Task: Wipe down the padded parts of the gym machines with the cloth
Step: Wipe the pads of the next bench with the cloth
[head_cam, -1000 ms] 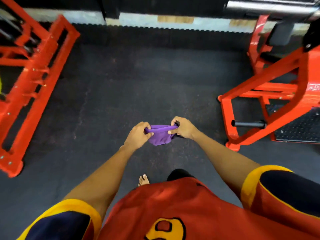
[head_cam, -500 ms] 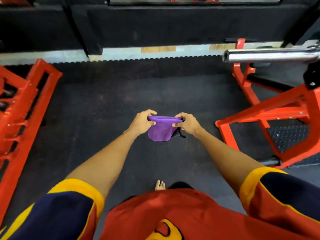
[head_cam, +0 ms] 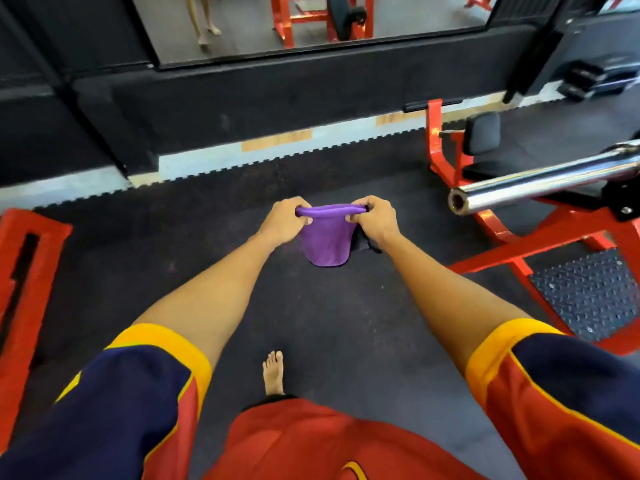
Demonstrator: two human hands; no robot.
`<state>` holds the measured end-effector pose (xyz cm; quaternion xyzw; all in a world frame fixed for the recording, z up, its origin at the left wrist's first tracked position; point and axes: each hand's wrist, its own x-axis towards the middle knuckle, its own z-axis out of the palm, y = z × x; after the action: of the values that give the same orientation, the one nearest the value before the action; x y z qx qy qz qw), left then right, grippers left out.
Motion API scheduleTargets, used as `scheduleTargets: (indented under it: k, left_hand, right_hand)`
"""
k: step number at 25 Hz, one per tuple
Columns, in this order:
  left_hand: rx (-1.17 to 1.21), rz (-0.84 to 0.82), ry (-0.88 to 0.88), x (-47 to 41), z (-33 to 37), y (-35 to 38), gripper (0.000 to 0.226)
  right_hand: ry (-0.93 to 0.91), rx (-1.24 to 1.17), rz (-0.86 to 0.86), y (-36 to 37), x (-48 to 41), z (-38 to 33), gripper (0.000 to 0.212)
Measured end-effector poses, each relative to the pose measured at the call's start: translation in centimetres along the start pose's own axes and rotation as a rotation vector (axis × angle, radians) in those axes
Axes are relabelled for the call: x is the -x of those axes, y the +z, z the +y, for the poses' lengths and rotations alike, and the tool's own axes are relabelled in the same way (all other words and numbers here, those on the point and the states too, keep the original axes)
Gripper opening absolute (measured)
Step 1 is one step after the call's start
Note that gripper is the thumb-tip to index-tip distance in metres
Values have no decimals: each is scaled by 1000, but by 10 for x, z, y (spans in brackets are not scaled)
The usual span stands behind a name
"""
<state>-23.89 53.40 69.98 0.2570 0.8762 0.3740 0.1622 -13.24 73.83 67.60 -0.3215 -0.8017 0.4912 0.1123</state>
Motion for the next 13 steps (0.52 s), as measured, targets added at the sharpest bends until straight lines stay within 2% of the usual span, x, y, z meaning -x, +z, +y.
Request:
scheduleTargets:
  k: [10, 13]
  left_hand:
    - [20, -81, 215, -242, 38, -74, 17]
    - [42, -67, 249, -308, 65, -68, 18]
  right_hand:
    - [85, -62, 298, 2, -182, -93, 23]
    - [23, -102, 373, -17, -229, -103, 27]
